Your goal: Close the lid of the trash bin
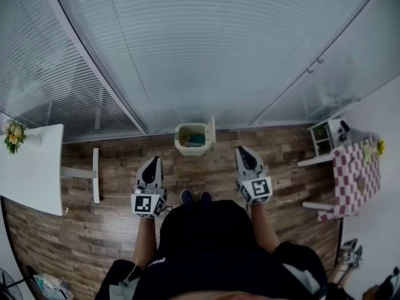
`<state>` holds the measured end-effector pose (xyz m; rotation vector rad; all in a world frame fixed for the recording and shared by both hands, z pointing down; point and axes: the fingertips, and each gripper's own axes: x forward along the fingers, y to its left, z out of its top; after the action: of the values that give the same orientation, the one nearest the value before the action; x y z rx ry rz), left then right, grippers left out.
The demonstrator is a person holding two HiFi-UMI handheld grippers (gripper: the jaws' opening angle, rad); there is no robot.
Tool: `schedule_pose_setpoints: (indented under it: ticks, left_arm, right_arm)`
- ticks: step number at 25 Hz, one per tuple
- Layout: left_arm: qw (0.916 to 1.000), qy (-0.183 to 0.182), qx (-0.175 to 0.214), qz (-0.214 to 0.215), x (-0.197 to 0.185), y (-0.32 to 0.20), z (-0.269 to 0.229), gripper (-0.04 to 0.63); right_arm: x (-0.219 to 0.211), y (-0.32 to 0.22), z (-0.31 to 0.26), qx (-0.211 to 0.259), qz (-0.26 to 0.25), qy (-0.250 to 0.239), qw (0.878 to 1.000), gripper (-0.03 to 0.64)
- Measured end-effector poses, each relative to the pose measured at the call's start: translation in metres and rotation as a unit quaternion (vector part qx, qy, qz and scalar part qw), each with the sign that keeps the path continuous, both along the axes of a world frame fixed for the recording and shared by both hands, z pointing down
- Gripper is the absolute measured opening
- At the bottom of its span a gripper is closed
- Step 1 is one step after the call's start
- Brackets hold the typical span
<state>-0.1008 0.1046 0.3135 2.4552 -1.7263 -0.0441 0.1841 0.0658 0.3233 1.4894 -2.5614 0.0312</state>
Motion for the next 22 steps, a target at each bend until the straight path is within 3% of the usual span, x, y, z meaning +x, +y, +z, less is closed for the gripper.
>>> schedule_pose_setpoints:
  ticks: [3,6,14,22]
  left_arm:
    - [1.0,0.001,0.003,-0.001,-0.005,-0.001,-0.003,0.006]
    - [1.0,0.002,0.005,-0.003,-0.011,0.002,-0.001,0.006]
    - [0.9999,-0.002,-0.009,0.009,-0.016,0.016,0.011,0.006]
    - [0.9998,-0.011,-0.018,0.002,-0.029,0.009,0.018,0.006]
  right_arm:
    - [0.002,0.002,-0.008,0.01,0.015,-0.01,1.0,0.018]
    - [-0.001,0.001,-0.009,0.003,0.021,-0.029,0.999,0.135]
    - [-0.012,0.023,0.016,-0.028,0.021,-0.028,0.999,0.198]
    - [-0.008,0.016,0.025,-0.038,0.027,-0.024,0.999,0.212]
